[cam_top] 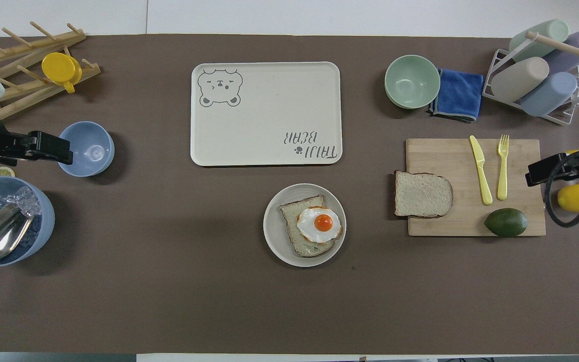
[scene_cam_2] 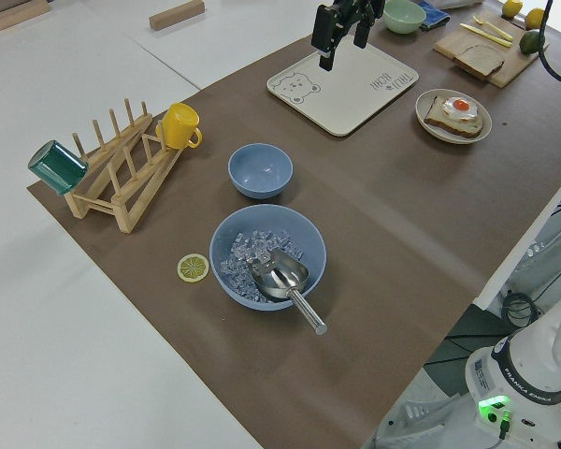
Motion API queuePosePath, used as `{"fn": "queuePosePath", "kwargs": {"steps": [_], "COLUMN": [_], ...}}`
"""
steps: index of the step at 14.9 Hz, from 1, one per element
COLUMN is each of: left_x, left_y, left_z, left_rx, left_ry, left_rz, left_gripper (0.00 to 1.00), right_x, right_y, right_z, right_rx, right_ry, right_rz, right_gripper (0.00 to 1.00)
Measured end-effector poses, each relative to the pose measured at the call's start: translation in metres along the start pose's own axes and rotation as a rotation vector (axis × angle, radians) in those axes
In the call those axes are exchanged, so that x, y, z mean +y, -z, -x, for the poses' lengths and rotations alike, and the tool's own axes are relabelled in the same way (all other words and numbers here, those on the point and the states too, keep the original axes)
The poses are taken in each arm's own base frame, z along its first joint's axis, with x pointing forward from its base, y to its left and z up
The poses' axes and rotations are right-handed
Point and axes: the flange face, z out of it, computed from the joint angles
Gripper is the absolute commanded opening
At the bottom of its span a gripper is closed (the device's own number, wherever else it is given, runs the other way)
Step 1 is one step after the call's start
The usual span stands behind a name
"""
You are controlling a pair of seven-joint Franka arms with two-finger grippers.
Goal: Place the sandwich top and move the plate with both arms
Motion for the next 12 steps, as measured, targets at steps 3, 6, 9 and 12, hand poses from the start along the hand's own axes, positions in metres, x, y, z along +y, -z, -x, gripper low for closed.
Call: {"fn": "queuePosePath", "kwargs": {"steps": [3, 6, 9, 12], "left_x": [0.0, 0.0, 0.0, 0.0], "left_y": [0.0, 0.0, 0.0, 0.0], "left_z": [0.0, 0.0, 0.0, 0.0], "left_rx": [0.0, 0.0, 0.0, 0.0], "left_ry": [0.0, 0.0, 0.0, 0.0], "left_rz": [0.0, 0.0, 0.0, 0.0], "left_gripper": [1.0, 1.0, 1.0, 1.0], "right_x": [0.0, 0.0, 0.0005, 0.0006], "right_y": [0.0, -0.0001, -0.0003, -0.0047], "right_z": [0.0, 0.0, 0.0001, 0.0002], "right_rx": [0.0, 0.0, -0.001, -0.01], "right_ry": [0.0, 0.0, -0.001, -0.001], "right_rz": [0.0, 0.0, 0.0, -0.001], "right_gripper": [1.0, 1.0, 1.0, 1.0]}}
